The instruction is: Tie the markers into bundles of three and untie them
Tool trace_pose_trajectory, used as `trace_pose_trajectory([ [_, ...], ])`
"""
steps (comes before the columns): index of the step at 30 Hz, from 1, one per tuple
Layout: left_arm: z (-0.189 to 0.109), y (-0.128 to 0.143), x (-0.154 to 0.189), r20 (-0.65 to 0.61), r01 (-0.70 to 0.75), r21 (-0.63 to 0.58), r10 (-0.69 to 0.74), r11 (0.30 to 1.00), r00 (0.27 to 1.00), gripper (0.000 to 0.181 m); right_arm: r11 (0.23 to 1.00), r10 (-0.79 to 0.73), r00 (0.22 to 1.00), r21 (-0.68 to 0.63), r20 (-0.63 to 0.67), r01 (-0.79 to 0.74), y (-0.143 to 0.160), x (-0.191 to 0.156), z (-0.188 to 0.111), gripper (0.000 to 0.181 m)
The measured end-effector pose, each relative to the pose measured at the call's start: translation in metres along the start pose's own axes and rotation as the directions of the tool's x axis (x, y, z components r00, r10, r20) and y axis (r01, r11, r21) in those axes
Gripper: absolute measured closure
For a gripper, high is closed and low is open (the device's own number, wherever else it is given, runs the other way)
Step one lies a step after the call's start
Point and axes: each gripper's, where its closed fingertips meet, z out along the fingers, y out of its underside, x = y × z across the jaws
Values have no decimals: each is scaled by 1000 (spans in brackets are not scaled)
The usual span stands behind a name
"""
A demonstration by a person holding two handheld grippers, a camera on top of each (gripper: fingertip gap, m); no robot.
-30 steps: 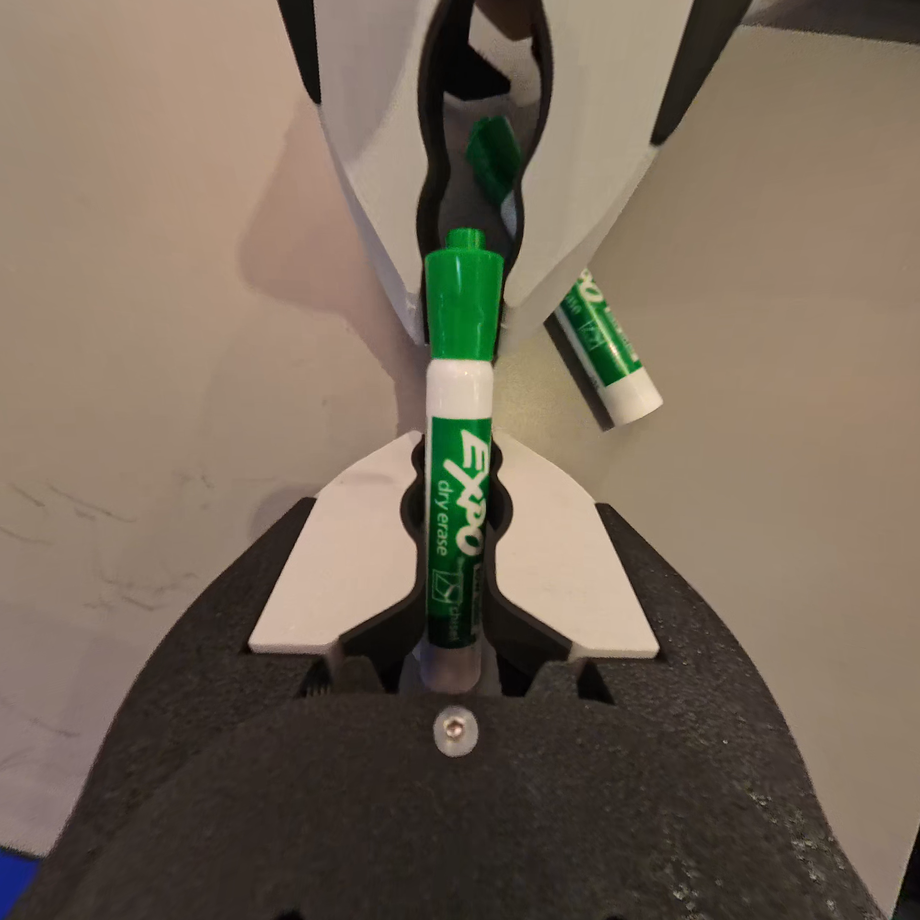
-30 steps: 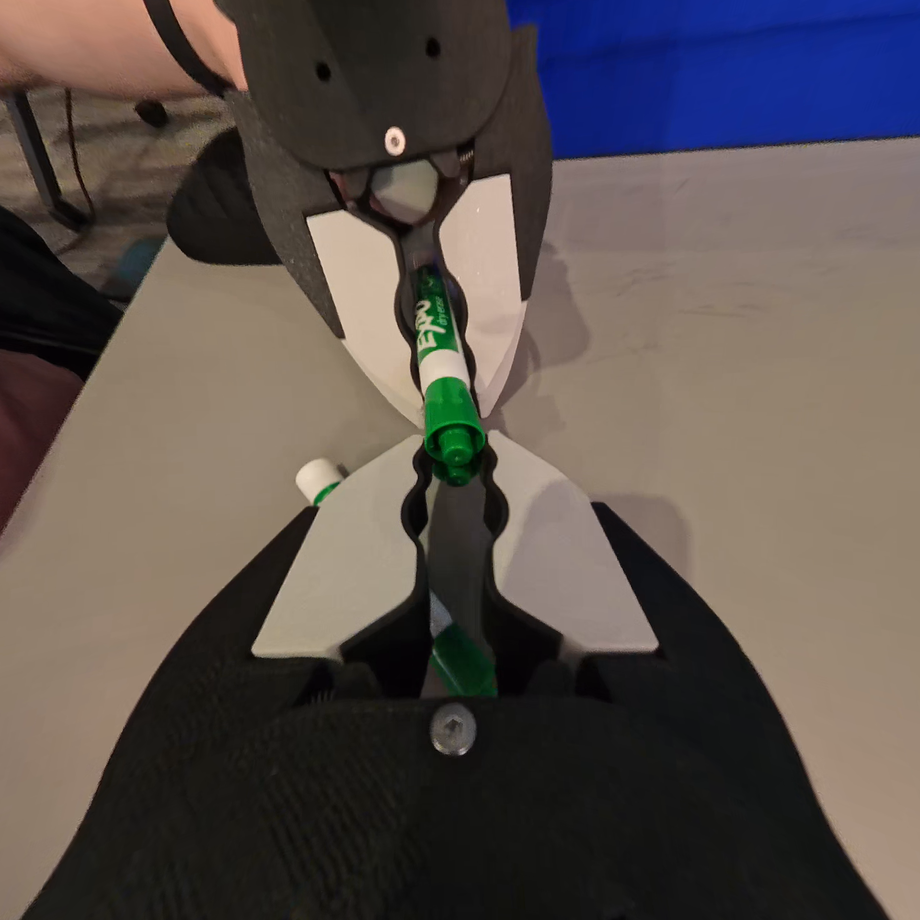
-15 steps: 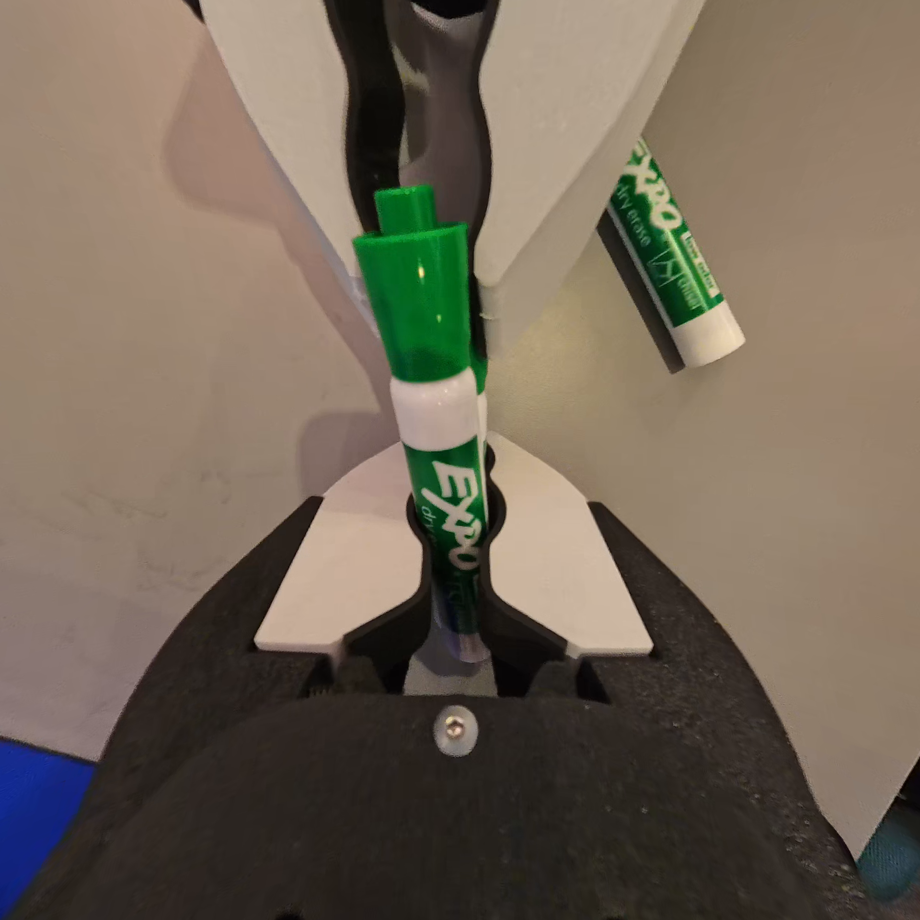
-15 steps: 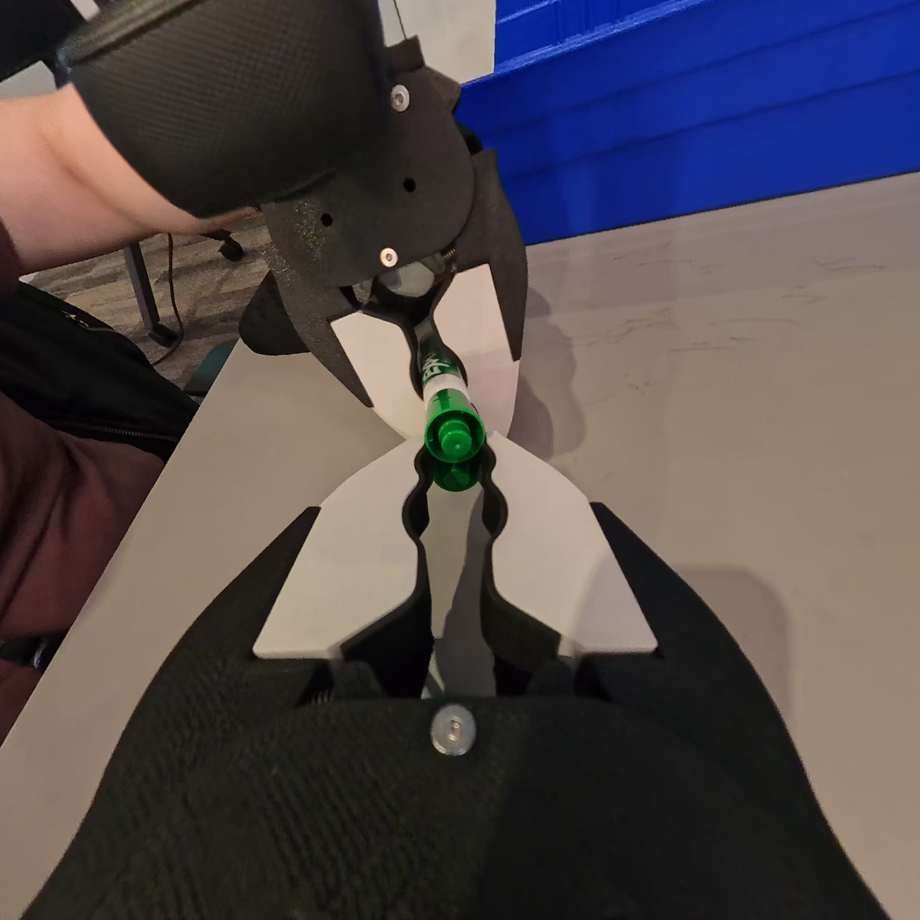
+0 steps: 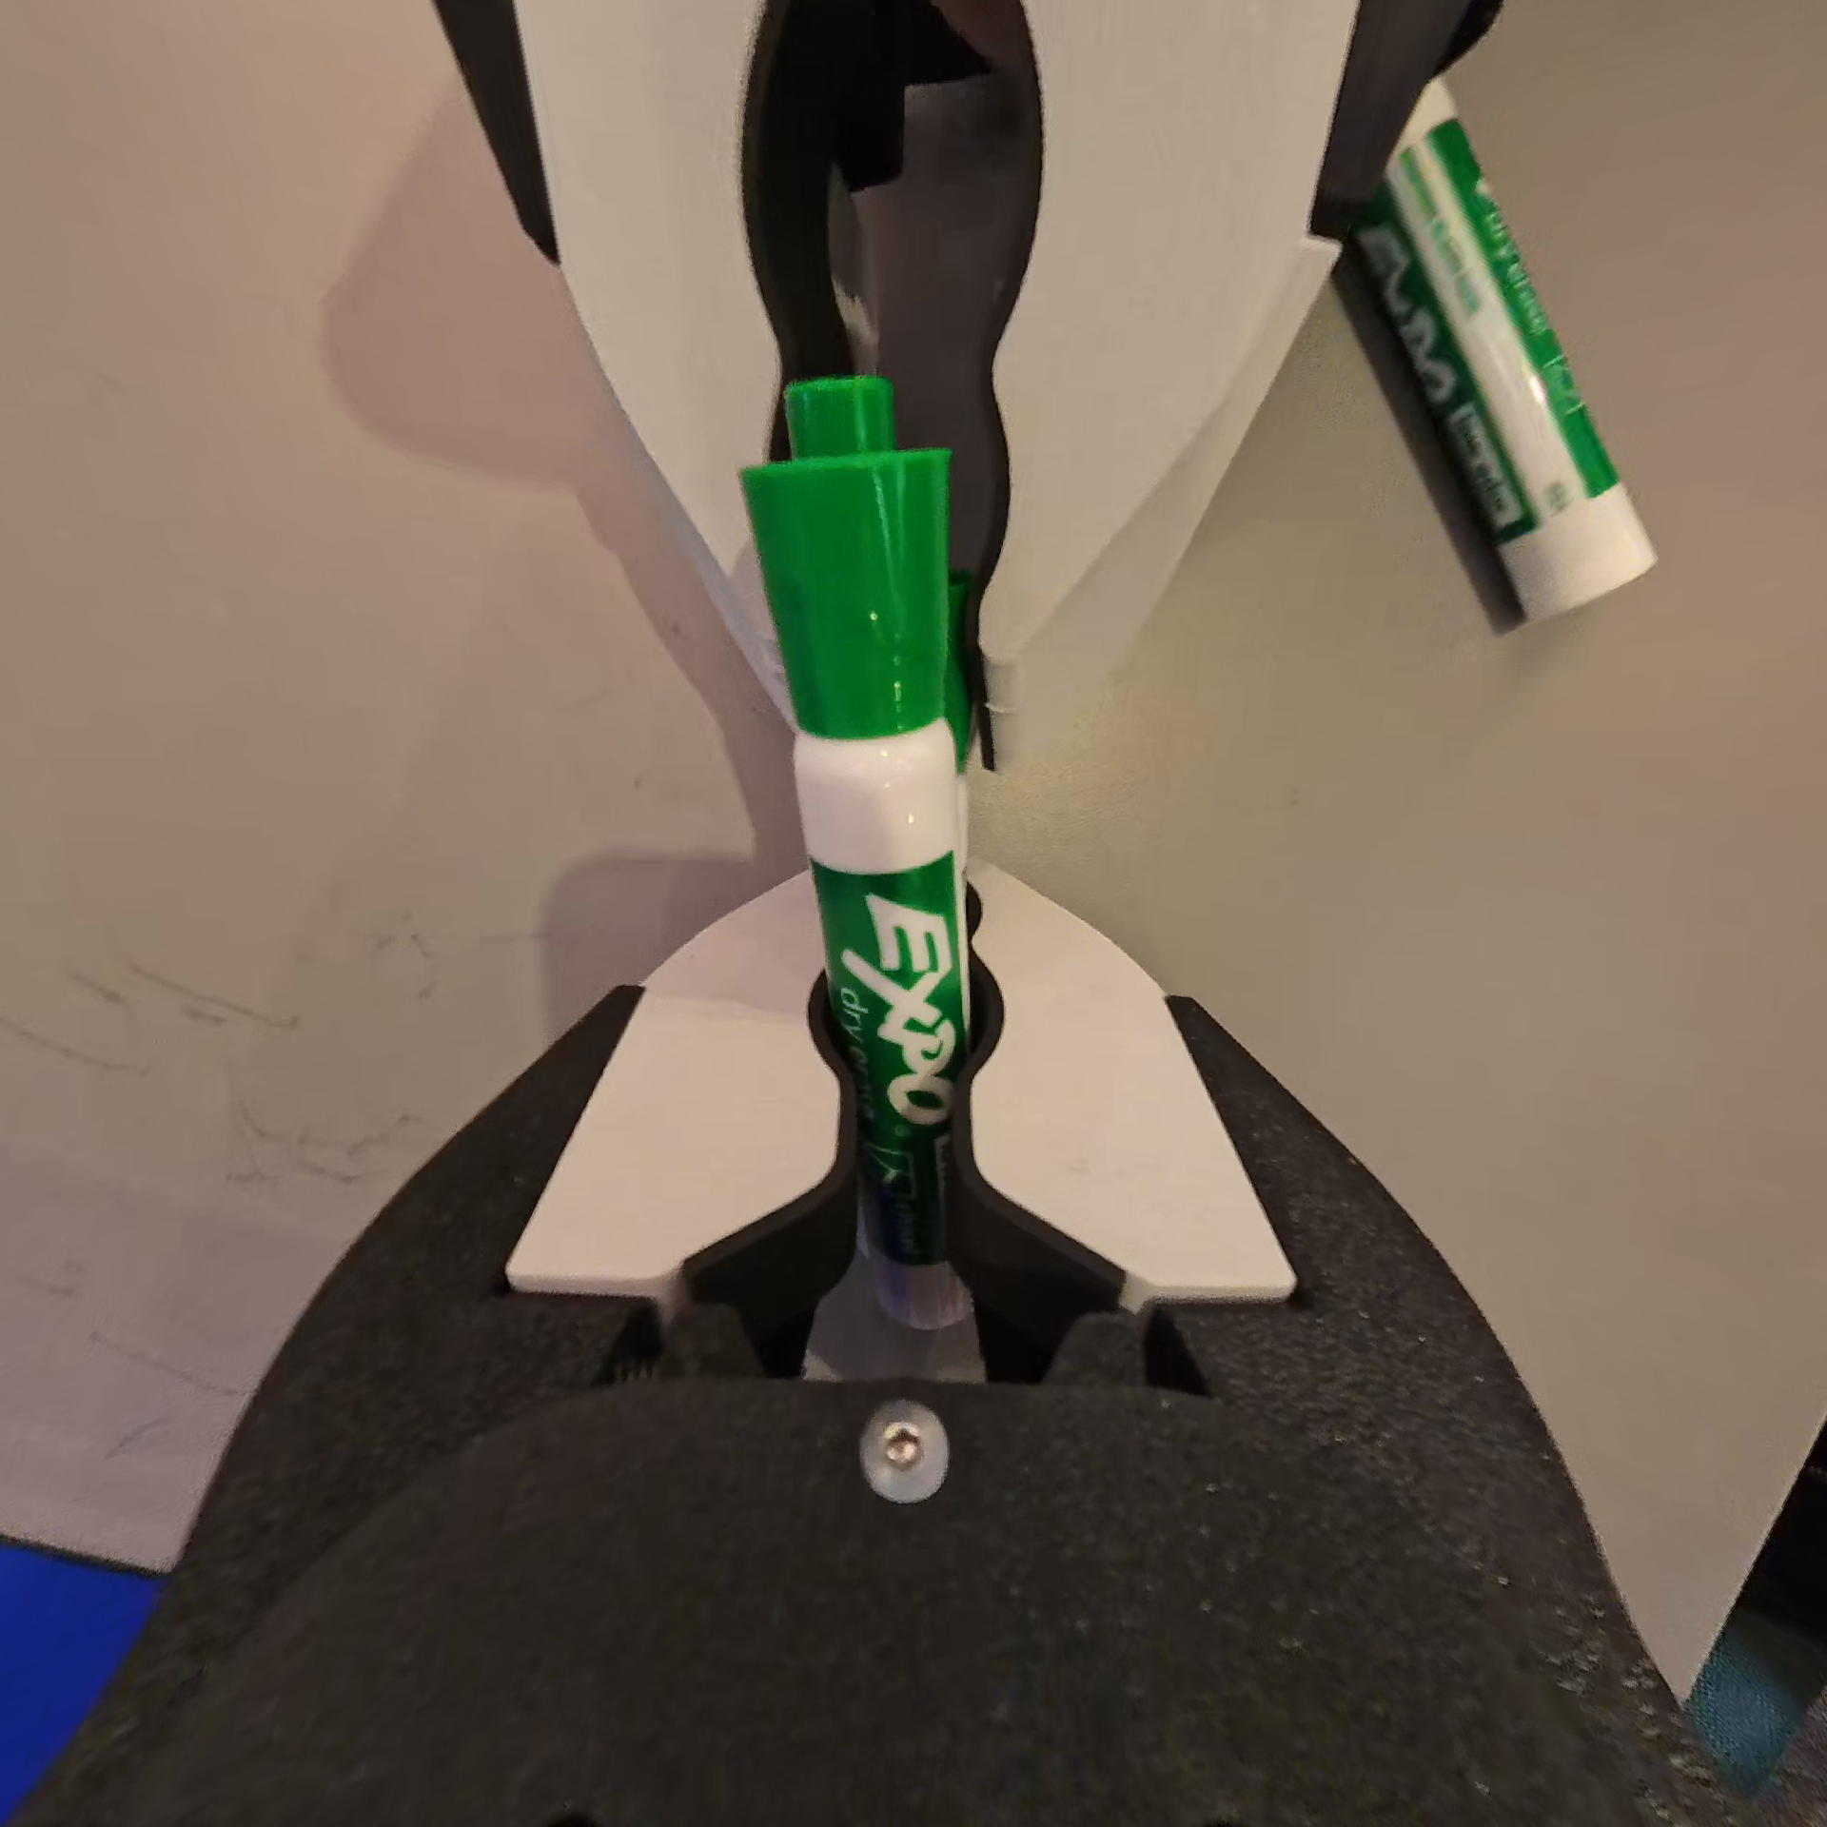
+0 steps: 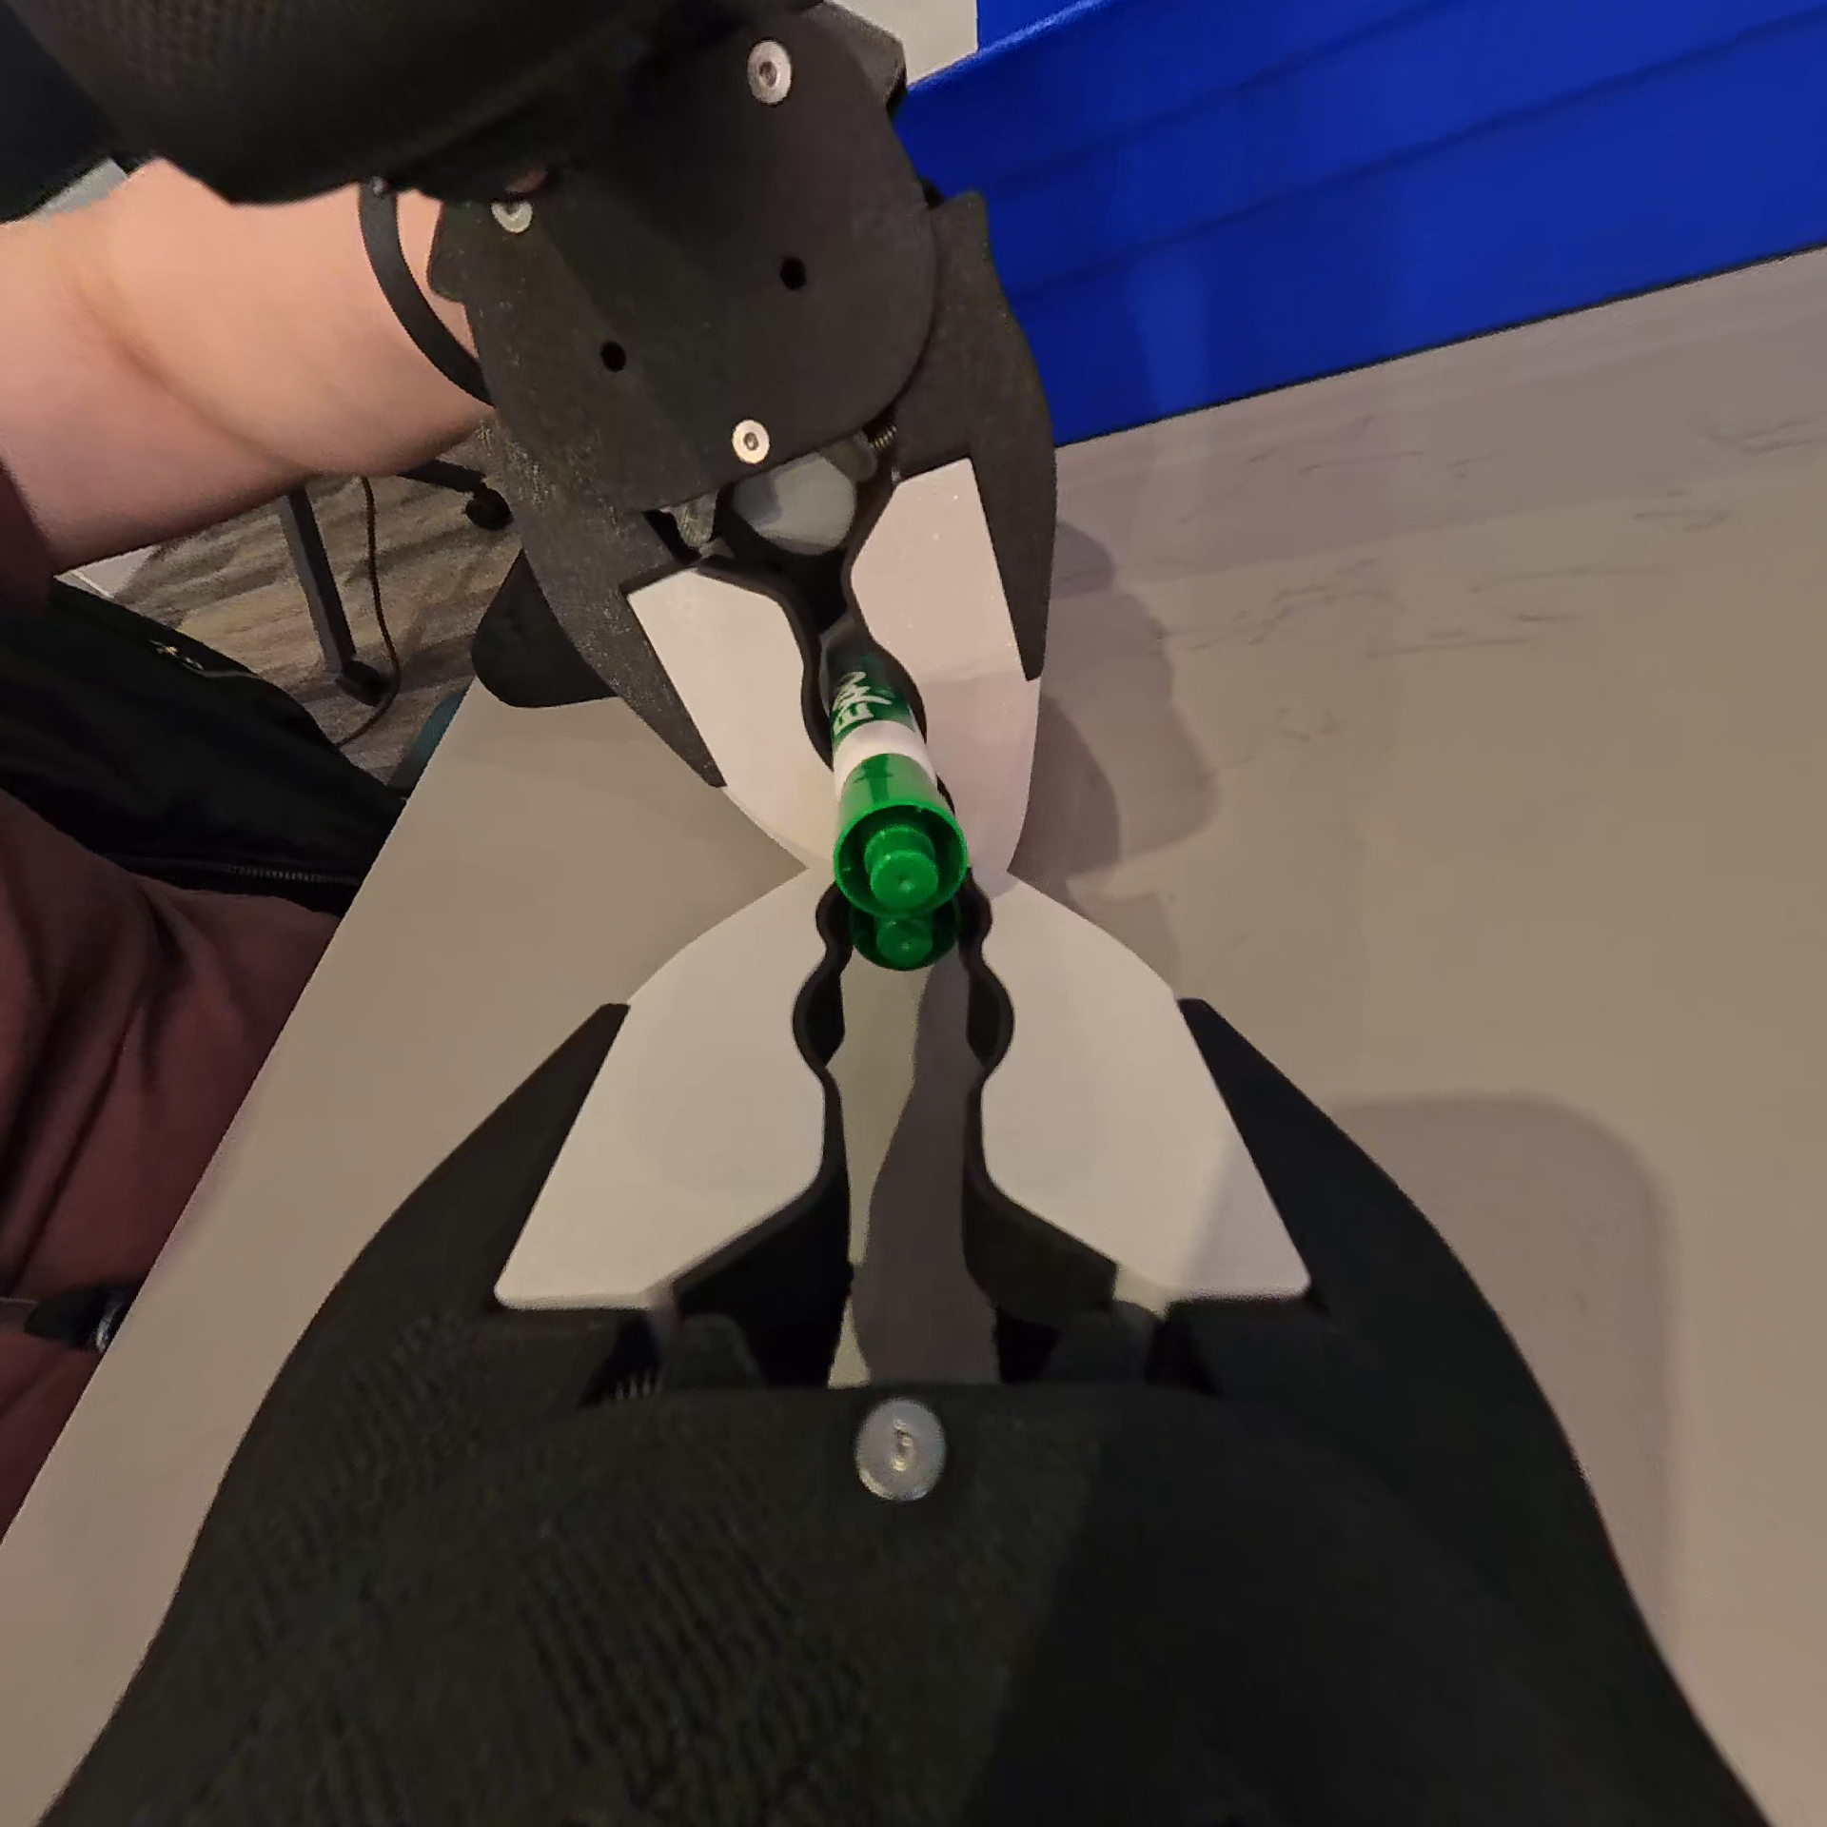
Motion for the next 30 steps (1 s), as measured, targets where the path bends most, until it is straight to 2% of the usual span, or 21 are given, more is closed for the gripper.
trace_pose_trajectory([
  [2, 0, 0, 0, -9, 5, -2, -5, 1000, 1000, 166, 1000, 24, 1000, 10, 7, -24, -1, 0, 1, 160],
  [4, 0, -1, 1, -18, 8, 3, -8, 1000, 1000, 166, 999, 38, 999, 26, -9, -38, -5, 3, 1, 150],
  [9, 2, -4, 3, -44, 18, 10, -17, 1000, 999, 166, 1000, -16, 999, -10, -28, 16, -3, 1, 5, 160],
  [16, 2, -5, 3, -54, 13, 22, -12, 1000, 998, 166, 999, -36, 999, -42, -31, 35, -1, 0, 6, 161],
  [30, 3, -5, 0, -44, 34, -31, -35, 999, 998, 165, 998, 37, 999, 46, 11, -38, -7, 2, 3, 161],
])
